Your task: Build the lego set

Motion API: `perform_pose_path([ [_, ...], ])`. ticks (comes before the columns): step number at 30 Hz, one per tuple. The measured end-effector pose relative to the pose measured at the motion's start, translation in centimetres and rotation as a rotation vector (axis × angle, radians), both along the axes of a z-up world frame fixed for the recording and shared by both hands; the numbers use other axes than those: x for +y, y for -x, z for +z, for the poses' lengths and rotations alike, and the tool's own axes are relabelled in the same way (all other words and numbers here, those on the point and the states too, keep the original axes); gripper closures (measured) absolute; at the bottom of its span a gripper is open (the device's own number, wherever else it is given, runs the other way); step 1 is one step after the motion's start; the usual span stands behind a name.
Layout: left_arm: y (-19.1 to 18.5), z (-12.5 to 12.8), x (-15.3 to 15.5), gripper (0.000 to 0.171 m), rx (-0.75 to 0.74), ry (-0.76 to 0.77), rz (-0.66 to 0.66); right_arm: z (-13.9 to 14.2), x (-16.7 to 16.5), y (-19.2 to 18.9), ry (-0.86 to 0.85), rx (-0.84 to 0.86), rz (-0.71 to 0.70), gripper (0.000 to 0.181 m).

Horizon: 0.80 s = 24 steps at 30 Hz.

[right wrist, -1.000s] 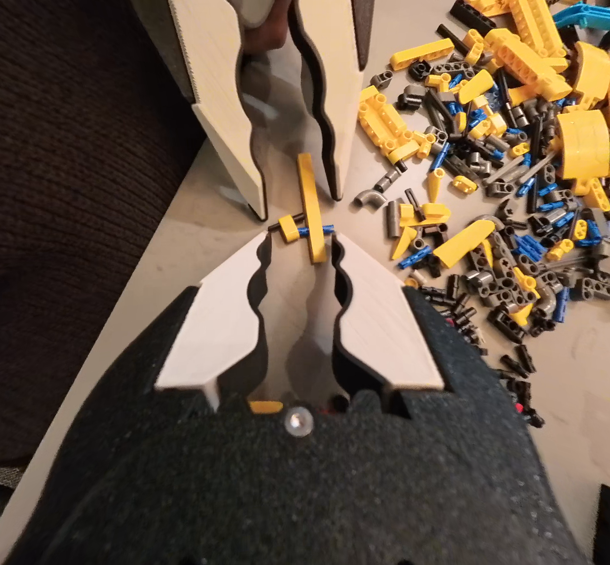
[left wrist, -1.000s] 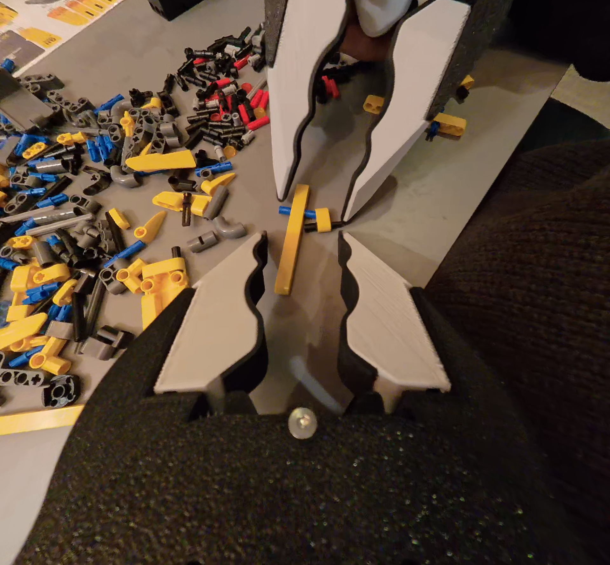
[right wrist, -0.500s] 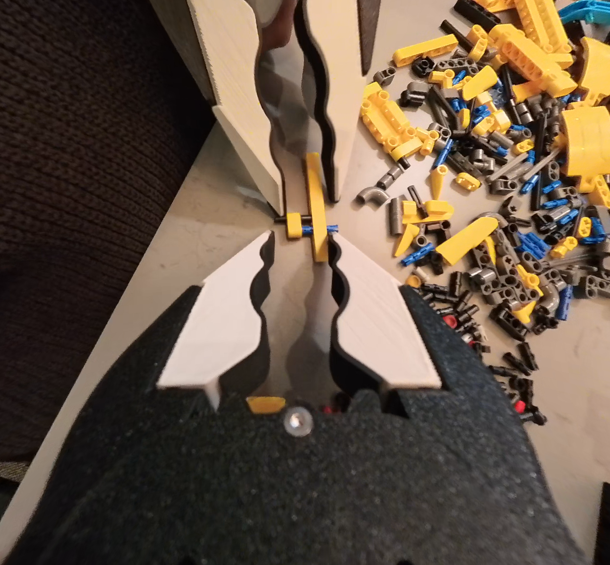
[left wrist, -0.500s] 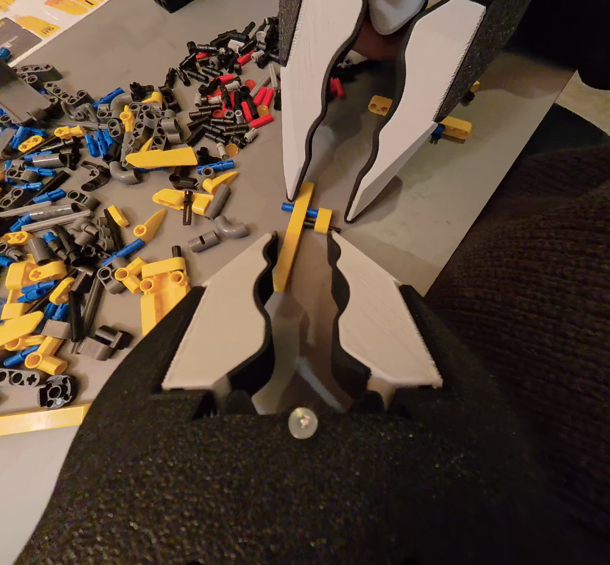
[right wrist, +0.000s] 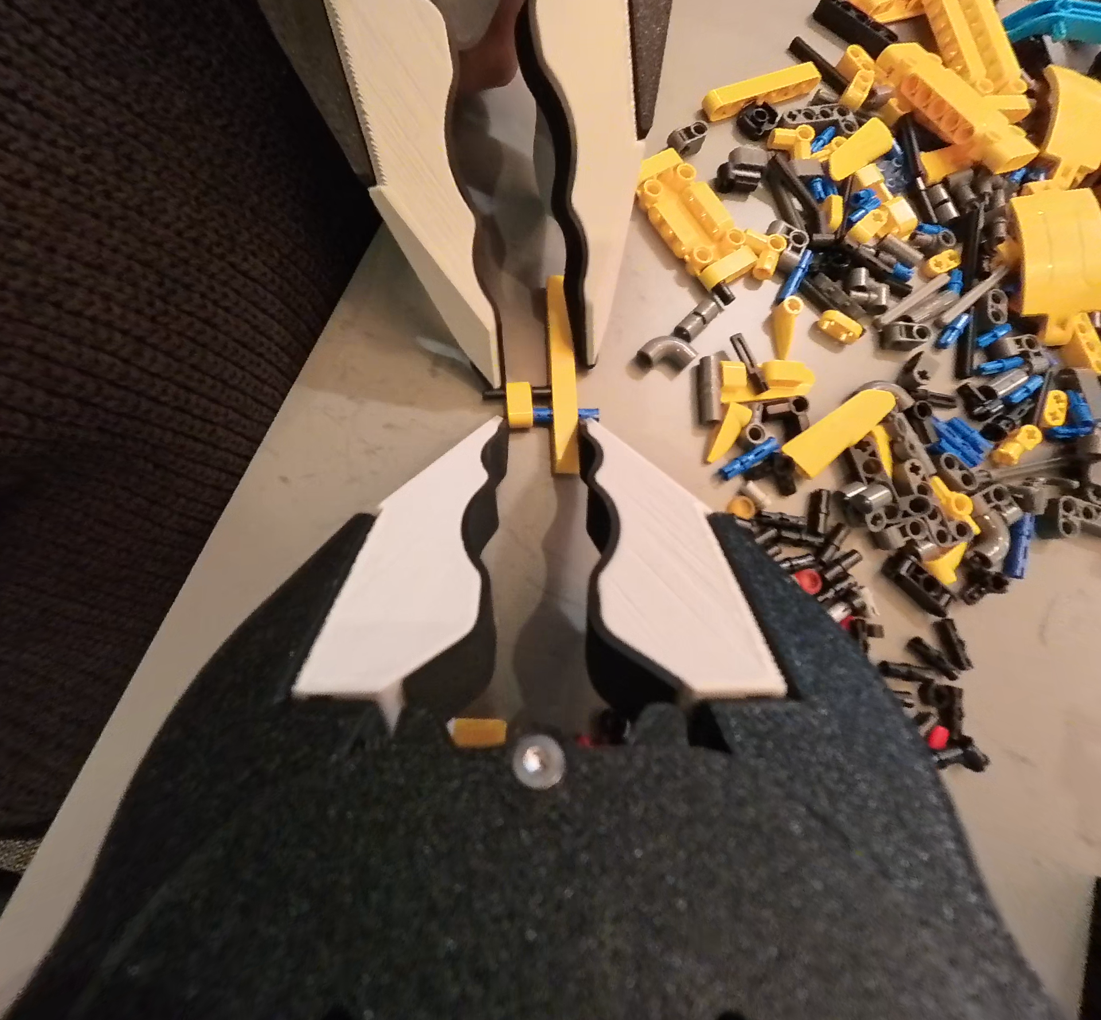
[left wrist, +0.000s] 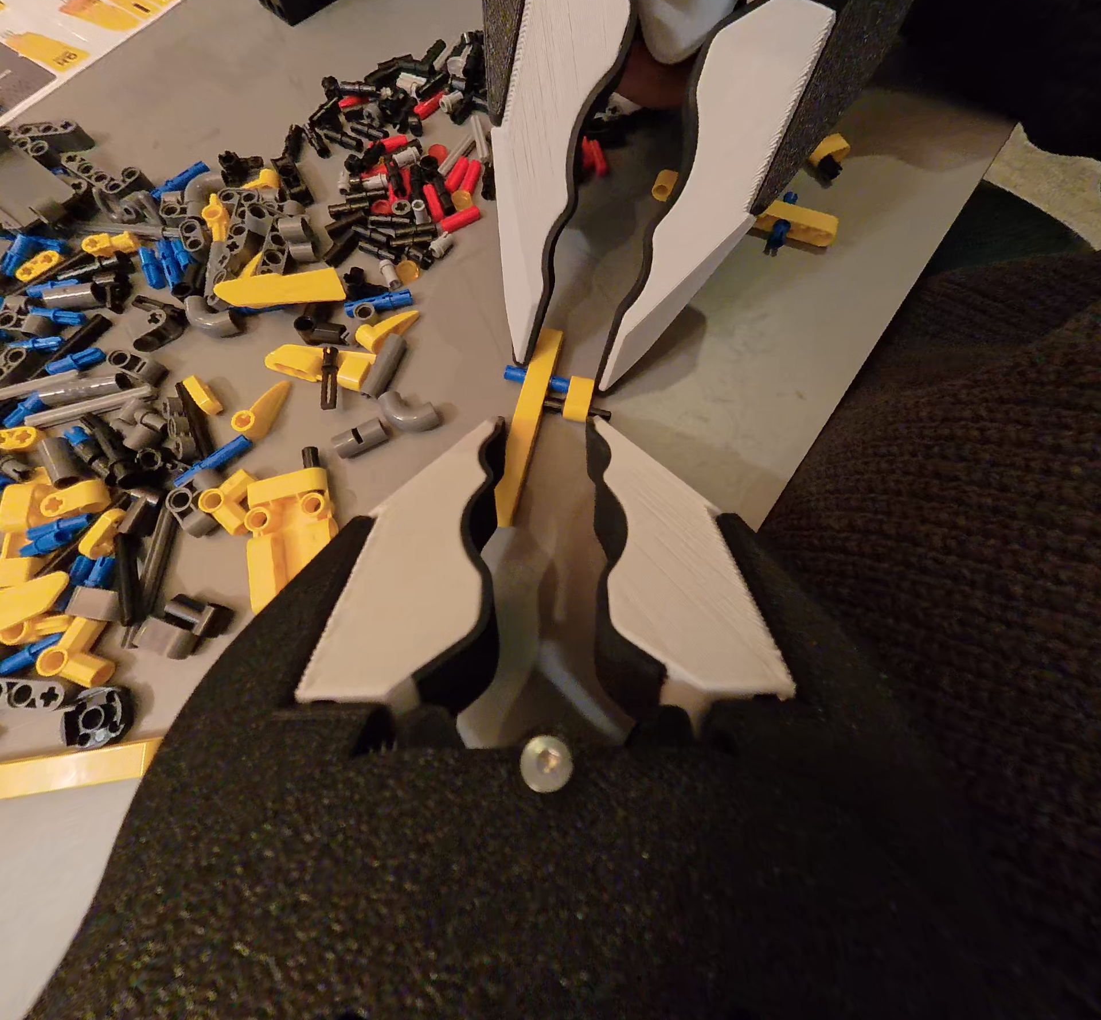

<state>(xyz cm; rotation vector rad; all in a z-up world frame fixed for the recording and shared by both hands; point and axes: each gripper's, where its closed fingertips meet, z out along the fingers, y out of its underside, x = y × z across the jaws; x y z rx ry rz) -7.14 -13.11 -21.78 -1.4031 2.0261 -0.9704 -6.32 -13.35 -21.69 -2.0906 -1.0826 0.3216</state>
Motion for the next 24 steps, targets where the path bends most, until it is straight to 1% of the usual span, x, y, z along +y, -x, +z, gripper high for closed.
perform_pose_path([
  [10, 0.09, -0.01, -0.13, 0.146, 0.001, -0.014, -0.026, 0.0, -0.09, 0.07, 0.001, 0.004, 0.003, 0.157],
  [24, 0.12, 0.02, -0.18, 0.146, -0.014, -0.078, -0.048, -0.01, -0.18, 0.11, -0.003, 0.003, 0.006, 0.157],
])
